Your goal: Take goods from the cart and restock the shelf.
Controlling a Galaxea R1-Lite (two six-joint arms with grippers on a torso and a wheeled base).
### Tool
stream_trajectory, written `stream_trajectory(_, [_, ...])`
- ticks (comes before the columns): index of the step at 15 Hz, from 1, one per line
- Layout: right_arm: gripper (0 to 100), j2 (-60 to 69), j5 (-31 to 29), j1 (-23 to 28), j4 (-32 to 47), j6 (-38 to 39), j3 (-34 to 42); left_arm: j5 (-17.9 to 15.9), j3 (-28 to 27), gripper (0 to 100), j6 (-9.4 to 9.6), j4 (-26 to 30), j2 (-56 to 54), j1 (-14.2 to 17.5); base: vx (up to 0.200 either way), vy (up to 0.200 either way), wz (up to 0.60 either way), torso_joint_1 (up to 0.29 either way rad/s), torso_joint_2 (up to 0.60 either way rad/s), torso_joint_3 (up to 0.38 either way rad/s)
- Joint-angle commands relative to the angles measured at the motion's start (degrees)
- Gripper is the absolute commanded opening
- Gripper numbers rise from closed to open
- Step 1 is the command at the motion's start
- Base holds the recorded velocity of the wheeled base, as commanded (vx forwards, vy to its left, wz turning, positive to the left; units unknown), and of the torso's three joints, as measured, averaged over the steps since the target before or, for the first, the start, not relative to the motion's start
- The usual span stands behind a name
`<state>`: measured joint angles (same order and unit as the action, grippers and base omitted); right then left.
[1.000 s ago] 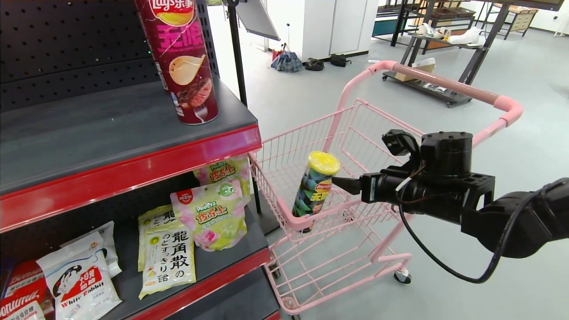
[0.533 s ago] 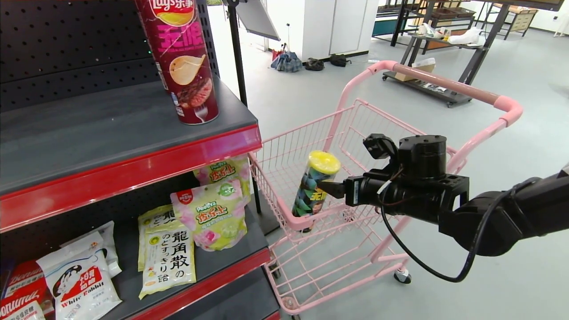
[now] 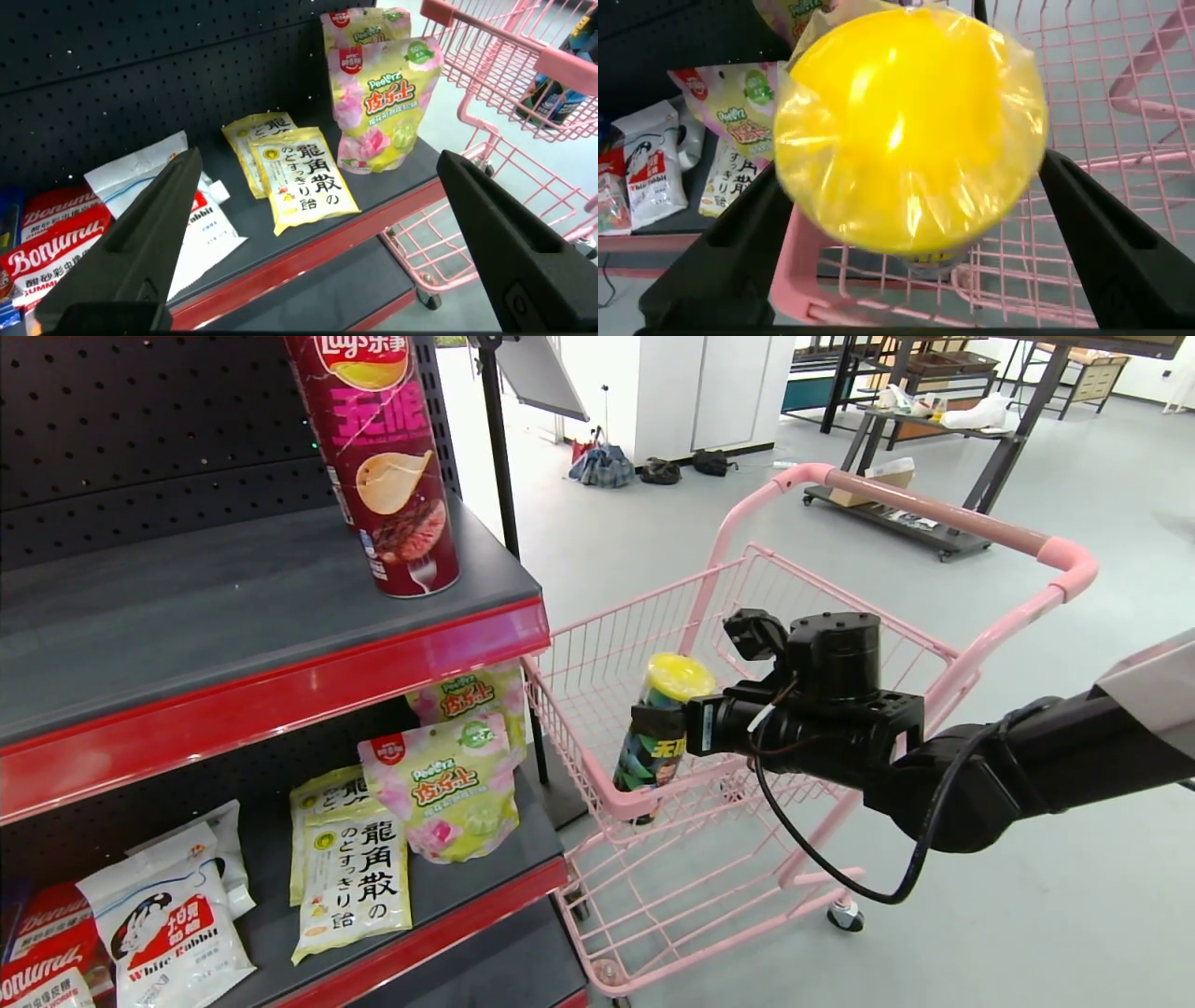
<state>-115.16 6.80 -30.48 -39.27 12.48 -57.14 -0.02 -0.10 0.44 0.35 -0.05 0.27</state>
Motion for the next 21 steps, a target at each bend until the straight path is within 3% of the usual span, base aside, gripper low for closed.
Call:
stream_trajectory(1, [100, -2.9, -0.1, -0.3, -0.2, 0.1, -2.5, 0.0, 0.0, 100, 0.00, 0.0, 0.0, 0.1, 0.000, 0.000, 0.00, 0.000, 0.00, 0.000])
stream_trajectory(7, [100, -7.3, -2.8, -0.5, -0.5, 0.3, -6.5, 0.0, 0.0, 100, 0.09, 0.0, 0.0, 0.0, 0.000, 0.000, 0.00, 0.000, 0.00, 0.000])
stream_trajectory(8, [0, -7.3, -2.9, -0.5, -0.5, 0.8, -6.6, 0.0, 0.0, 100, 0.09, 0.0, 0.0, 0.1, 0.000, 0.000, 0.00, 0.000, 0.00, 0.000])
stream_trajectory(16, [0, -3.2, -6.1, -2.7, 0.2, 2.0, -6.4, -0.1, 0.0, 100, 0.18, 0.0, 0.0, 0.0, 0.000, 0.000, 0.00, 0.000, 0.00, 0.000])
stream_trajectory(18, [0, 2.2, -7.1, -2.1, 2.1, -2.6, -7.0, -0.1, 0.0, 100, 0.18, 0.0, 0.0, 0.1, 0.000, 0.000, 0.00, 0.000, 0.00, 0.000])
stream_trajectory(21, [0, 15.7, -8.5, 2.6, 8.4, -12.0, -10.6, -0.1, 0.0, 100, 0.18, 0.0, 0.0, 0.0, 0.000, 0.000, 0.00, 0.000, 0.00, 0.000])
